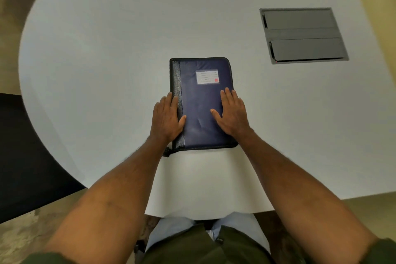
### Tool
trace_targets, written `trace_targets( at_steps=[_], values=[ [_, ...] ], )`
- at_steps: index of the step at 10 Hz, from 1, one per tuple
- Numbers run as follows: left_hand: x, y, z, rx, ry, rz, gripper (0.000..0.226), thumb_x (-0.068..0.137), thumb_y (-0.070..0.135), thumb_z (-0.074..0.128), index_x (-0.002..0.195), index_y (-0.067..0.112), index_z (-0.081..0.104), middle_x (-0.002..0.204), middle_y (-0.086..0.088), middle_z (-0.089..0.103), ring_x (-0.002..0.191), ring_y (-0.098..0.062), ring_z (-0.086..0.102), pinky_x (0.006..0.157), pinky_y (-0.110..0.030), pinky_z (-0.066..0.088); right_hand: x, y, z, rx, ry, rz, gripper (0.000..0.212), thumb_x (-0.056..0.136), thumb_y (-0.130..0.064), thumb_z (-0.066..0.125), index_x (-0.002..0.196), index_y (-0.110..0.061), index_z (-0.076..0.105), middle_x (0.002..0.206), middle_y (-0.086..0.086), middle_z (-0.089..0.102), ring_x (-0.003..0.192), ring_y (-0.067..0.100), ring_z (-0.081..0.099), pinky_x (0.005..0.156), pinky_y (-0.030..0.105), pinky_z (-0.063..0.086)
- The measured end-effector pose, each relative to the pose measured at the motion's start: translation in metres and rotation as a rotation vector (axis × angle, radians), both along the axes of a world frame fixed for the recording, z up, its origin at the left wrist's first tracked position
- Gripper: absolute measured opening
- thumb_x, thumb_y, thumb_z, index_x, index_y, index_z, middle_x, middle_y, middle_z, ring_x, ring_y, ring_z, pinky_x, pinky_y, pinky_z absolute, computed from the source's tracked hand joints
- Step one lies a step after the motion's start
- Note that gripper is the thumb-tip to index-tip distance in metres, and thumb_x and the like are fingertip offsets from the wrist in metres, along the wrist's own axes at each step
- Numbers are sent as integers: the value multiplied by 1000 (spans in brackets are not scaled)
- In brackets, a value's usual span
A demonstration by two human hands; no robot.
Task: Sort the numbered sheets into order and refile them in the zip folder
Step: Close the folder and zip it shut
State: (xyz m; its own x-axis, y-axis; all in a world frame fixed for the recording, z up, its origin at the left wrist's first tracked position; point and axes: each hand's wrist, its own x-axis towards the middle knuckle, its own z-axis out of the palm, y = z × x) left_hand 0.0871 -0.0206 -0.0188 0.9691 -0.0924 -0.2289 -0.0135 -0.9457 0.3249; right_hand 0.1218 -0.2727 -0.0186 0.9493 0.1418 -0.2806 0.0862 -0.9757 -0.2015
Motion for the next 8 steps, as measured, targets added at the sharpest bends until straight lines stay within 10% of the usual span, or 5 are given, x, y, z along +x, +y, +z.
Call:
trace_targets(
  at_steps=[8],
  values=[
    [-67,24,35,110,-56,-86,86,95,62,18,162,9,21,171,-14,13,157,-34,17,126,-51,11,-101,8,27,21,-90,-5,84,98,-64,32,163,-12,20,170,10,18,157,33,16,125,49,20]
  ],
)
